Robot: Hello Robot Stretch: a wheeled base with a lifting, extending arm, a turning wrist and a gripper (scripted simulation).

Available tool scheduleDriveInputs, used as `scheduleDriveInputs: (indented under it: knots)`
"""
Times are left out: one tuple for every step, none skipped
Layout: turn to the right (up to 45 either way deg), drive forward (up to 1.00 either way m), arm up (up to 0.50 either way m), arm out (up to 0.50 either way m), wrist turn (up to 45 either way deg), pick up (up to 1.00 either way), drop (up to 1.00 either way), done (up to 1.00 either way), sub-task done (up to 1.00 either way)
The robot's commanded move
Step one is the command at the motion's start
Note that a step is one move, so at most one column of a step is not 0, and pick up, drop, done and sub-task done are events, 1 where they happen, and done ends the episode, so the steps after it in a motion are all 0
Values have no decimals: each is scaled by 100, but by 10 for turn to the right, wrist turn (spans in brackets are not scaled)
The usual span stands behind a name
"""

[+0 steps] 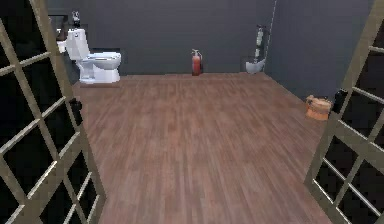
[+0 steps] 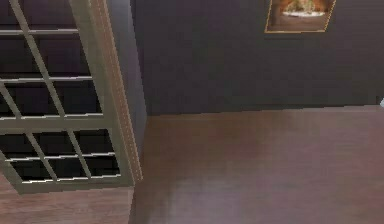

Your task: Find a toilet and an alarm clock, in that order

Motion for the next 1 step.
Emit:
scheduleDriveInputs:
  knots:
    - [-30, 0, 0, 0, 0, 0, 0, 0, 0]
